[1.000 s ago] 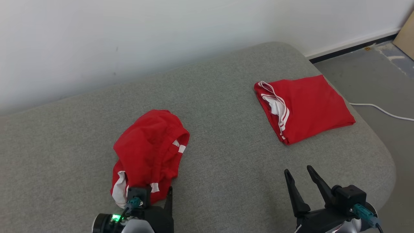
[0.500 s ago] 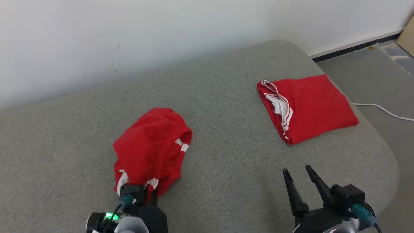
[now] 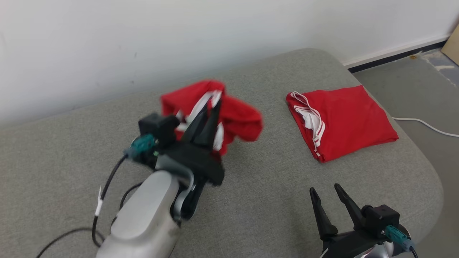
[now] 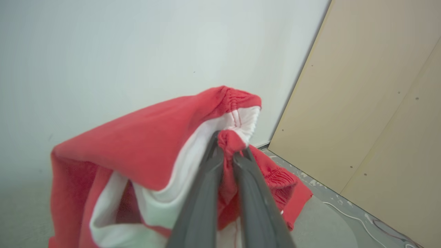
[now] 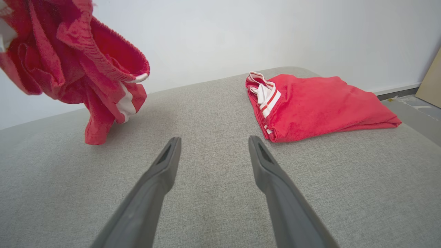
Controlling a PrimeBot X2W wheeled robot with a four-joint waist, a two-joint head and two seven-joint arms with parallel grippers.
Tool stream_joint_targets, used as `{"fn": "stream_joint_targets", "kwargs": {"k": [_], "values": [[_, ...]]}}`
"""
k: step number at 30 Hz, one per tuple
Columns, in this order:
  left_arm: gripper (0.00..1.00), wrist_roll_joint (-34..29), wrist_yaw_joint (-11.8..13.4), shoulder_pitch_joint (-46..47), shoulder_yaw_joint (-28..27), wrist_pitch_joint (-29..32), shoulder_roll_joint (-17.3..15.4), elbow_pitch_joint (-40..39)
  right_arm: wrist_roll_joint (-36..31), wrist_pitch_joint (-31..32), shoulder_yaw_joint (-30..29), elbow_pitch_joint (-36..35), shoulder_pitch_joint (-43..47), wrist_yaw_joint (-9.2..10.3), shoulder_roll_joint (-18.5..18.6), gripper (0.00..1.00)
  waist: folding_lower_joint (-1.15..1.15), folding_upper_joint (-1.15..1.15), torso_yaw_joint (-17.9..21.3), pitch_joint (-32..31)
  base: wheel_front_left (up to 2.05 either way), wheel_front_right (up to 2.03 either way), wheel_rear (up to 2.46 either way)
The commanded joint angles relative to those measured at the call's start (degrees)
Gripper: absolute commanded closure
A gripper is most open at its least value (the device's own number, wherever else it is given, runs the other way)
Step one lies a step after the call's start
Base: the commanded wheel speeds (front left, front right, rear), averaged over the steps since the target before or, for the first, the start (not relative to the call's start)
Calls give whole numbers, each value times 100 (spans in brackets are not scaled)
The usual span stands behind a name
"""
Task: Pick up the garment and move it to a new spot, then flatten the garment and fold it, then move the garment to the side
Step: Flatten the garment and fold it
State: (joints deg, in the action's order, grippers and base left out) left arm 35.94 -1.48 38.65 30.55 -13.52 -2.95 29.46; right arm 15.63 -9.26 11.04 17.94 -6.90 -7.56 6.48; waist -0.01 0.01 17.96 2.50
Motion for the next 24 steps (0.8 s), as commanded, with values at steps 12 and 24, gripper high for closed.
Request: {"fn": "stream_joint_targets", "kwargs": {"k": [12,24], "values": [[100,2059,559,324,717,-166,-10,-513,98,-98,93,73,-111,16,-19,0,1,-1,35,81,0,0,0],[0,663,919,-391,347,-164,-603,1196,96,-122,107,113,-46,16,-1,0,1,-1,-475,133,0,0,0]]}}
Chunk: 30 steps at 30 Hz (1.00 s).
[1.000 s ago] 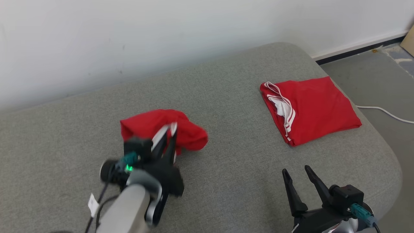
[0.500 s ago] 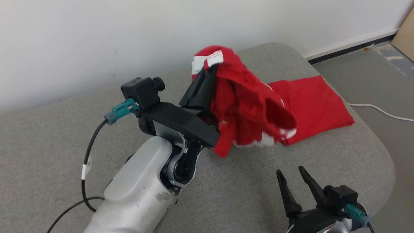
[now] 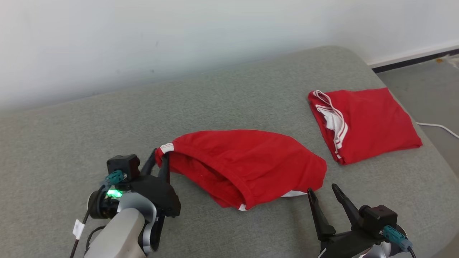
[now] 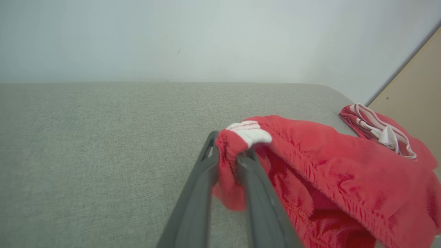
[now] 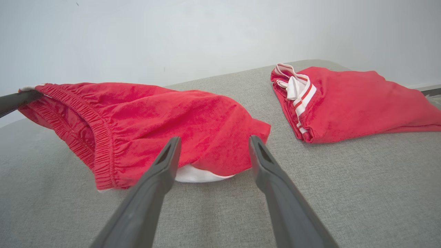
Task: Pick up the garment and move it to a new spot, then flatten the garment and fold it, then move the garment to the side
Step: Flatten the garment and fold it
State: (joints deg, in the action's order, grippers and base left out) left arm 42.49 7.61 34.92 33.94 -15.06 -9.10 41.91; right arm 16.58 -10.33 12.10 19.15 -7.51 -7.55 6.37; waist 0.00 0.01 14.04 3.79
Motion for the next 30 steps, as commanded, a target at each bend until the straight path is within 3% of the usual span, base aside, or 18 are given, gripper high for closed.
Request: {"fn": "stream_joint_targets", "kwargs": {"k": [1,8,11,21,27,30], "values": [[0,-14,3,-35,-47,-10,-9,38,-16,-3,2,-17,21,15,1,0,0,-1,-119,-6,0,0,0],[0,-262,-158,-352,-160,-10,106,331,-28,55,-32,-39,110,15,45,0,0,-1,-377,-150,0,0,0],[0,-363,-357,-580,-81,-10,156,198,-32,64,-36,-62,147,15,51,0,0,-1,-453,-210,0,0,0],[0,-1226,-856,-1309,726,-9,219,-459,-1,104,-55,-123,237,15,42,0,0,-1,-431,-299,0,0,0],[0,-1745,-925,-1136,1121,-8,335,-369,-30,140,-11,-204,201,15,41,0,0,-1,-146,-159,0,0,0],[0,-2096,-806,-920,1343,-7,321,-100,-52,142,-20,-244,149,16,41,0,0,-1,36,-29,0,0,0]]}}
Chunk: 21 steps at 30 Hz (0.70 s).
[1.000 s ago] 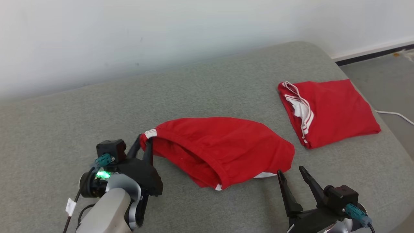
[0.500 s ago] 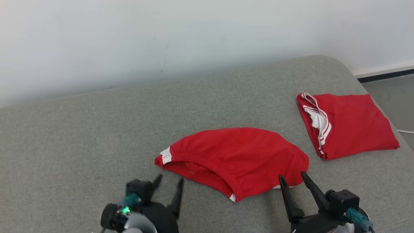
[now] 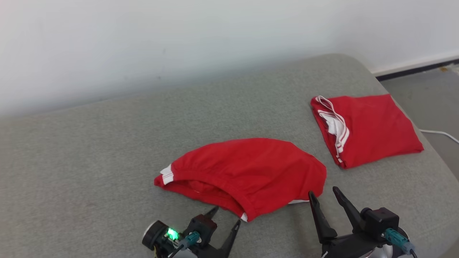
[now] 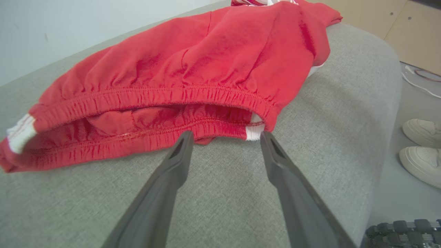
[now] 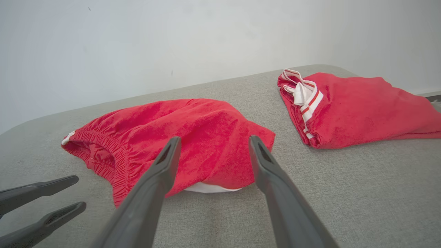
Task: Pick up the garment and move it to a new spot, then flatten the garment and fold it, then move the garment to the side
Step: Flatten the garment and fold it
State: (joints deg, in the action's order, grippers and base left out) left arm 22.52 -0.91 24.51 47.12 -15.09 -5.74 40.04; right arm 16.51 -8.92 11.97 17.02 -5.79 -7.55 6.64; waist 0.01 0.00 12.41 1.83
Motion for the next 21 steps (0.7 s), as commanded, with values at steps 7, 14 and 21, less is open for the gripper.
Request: {"fn": "stream_joint_targets", "kwargs": {"k": [7,14,21], "values": [[0,-397,213,529,109,-2,-34,669,-28,-84,-76,-42,-107,15,-40,0,-1,0,511,466,0,0,0],[0,-441,114,793,116,-2,12,989,2,-201,-121,73,-173,15,-98,0,-1,0,644,594,0,0,0],[31,-283,-29,812,-81,-2,92,797,-18,-232,-76,152,-241,15,-142,0,-1,0,606,568,0,0,0]]}}
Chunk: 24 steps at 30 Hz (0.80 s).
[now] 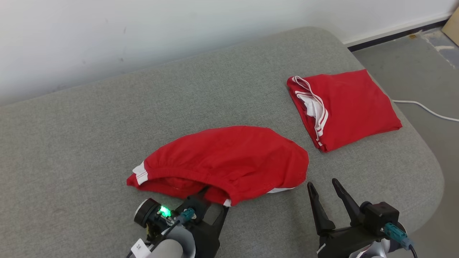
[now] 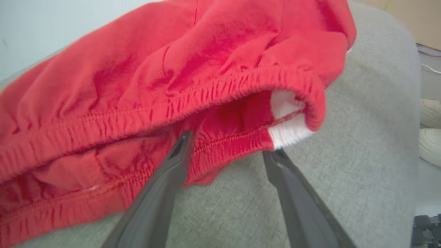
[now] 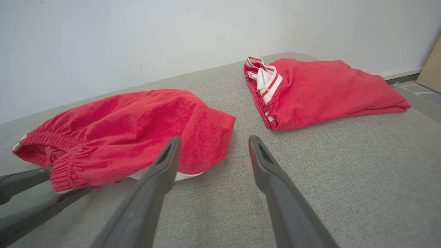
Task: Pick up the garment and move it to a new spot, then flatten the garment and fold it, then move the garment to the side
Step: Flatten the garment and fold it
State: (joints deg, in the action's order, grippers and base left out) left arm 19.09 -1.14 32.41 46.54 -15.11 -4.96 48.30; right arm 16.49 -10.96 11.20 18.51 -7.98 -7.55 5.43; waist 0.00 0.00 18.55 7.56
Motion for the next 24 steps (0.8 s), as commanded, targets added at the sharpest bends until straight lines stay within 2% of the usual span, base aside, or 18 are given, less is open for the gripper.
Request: {"fn": "stream_joint_targets", "kwargs": {"k": [1,8,13,20,24], "values": [[98,80,-41,16,-68,0,29,-63,-23,-30,6,10,-21,16,-24,0,0,0,-16,-12,0,0,0],[100,789,-397,-55,-550,-1,166,-499,-33,-25,-16,56,24,15,-2,0,0,0,-96,-122,0,0,0],[100,1419,-526,227,-798,-1,203,-945,-24,4,24,86,63,15,-16,0,0,0,-122,-267,0,0,0],[100,2536,-487,1058,-568,4,208,-1515,37,6,129,133,19,15,3,0,0,0,-60,-391,0,0,0],[100,3066,-283,1596,-456,1,205,-1797,47,-11,90,142,76,15,36,0,0,0,-75,-438,0,0,0]]}}
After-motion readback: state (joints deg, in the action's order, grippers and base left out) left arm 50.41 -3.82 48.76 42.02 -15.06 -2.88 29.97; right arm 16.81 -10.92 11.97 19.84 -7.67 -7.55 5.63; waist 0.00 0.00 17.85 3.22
